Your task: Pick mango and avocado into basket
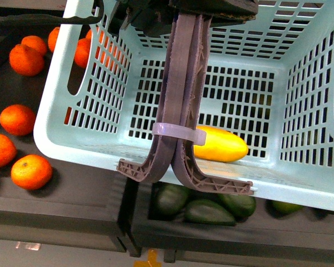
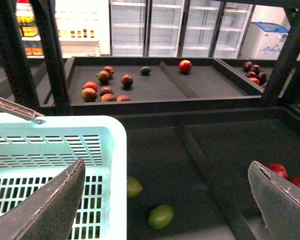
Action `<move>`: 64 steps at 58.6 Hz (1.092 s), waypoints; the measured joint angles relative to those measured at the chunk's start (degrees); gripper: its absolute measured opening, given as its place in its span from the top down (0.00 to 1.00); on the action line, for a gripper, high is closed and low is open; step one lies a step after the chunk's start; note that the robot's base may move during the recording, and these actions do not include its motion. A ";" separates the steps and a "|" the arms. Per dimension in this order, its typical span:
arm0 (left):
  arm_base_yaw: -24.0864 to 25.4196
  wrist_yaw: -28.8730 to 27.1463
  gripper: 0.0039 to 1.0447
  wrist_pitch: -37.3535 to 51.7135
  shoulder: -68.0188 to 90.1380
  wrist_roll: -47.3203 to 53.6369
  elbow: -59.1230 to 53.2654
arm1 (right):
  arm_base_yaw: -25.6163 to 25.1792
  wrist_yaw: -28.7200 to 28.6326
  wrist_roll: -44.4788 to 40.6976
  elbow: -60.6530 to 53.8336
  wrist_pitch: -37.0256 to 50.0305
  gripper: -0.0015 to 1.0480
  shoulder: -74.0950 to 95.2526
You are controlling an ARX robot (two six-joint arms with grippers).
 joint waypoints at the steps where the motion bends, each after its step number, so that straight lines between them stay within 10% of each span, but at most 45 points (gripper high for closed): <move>1: 0.17 -0.02 0.95 0.00 0.00 0.00 0.00 | 0.02 -0.11 -0.02 0.00 0.00 0.08 0.15; 18: 0.66 -1.25 0.95 0.00 0.00 0.04 0.00 | -0.02 -0.70 0.72 0.28 -1.03 0.08 0.13; 25: 0.31 -0.70 0.95 0.00 0.00 0.17 0.00 | -4.44 -12.92 17.14 8.31 -26.27 0.08 2.05; 32: -0.15 0.74 0.95 0.00 0.00 0.13 0.00 | -14.60 -24.85 23.65 8.87 -34.29 0.08 3.45; 38: -0.46 1.25 0.95 0.00 0.00 0.04 0.00 | -36.22 -41.22 26.71 9.57 -35.15 0.08 10.51; 45: -0.28 -0.15 0.95 0.00 0.00 0.11 0.00 | -54.84 -46.25 25.81 11.08 -27.98 0.08 26.38; 64: 0.00 -0.26 0.95 0.00 0.00 0.02 0.00 | -57.96 -46.14 19.71 16.28 -16.74 0.08 56.85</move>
